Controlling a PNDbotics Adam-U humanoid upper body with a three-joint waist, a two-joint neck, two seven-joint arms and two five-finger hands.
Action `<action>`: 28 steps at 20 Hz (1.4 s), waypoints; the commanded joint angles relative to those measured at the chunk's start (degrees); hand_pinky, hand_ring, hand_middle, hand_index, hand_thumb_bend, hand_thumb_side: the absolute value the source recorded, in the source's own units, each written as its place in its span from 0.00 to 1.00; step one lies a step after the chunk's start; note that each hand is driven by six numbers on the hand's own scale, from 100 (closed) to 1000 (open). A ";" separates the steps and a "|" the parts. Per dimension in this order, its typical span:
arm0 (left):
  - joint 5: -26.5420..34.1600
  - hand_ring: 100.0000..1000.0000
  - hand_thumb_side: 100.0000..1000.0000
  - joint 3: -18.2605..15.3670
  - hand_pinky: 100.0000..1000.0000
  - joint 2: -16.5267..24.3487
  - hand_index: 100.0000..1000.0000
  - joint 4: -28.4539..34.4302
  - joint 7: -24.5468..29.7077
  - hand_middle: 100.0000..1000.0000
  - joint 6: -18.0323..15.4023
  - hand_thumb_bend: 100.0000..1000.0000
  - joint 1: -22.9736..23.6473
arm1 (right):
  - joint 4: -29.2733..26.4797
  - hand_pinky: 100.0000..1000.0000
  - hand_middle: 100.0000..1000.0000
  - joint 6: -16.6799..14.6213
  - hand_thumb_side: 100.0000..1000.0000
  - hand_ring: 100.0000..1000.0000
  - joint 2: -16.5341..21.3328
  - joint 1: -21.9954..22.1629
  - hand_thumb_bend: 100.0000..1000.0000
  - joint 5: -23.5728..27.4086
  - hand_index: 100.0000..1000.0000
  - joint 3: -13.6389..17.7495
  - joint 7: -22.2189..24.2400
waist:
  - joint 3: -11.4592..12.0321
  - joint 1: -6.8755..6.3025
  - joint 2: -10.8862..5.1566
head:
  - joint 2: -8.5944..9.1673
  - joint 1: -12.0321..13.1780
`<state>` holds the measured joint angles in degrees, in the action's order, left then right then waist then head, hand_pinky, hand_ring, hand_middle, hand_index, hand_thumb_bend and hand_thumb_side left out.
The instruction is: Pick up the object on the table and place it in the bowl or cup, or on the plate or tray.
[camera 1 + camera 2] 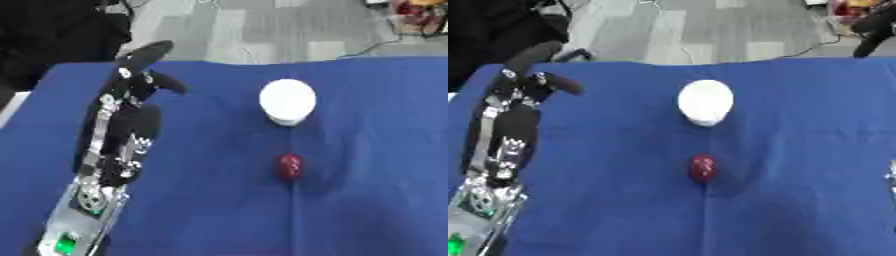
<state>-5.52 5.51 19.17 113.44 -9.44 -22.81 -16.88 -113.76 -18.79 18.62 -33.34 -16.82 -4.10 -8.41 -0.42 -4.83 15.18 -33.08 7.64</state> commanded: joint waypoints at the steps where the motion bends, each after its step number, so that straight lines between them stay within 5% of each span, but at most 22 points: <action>1: 0.26 0.54 0.73 -0.12 0.58 1.14 0.86 1.16 0.05 0.81 -0.16 0.10 -0.44 | -0.83 0.29 0.69 -0.01 1.00 0.48 0.88 -0.50 0.00 -0.30 0.74 0.15 0.18 | 0.12 0.18 -0.73 | -0.14 0.54; 28: 0.03 0.55 0.73 -0.30 0.58 1.09 0.86 1.16 -0.04 0.81 0.02 0.10 -0.23 | -0.29 0.30 0.71 2.16 1.00 0.49 1.60 -1.27 0.06 -3.03 0.76 -0.01 2.76 | 0.42 0.51 -1.51 | 0.96 1.08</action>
<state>-5.51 5.50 19.17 113.44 -9.36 -22.88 -16.86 -113.52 -16.76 18.95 -33.70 -19.36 -4.17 -6.00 0.02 -4.54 14.86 -32.89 8.11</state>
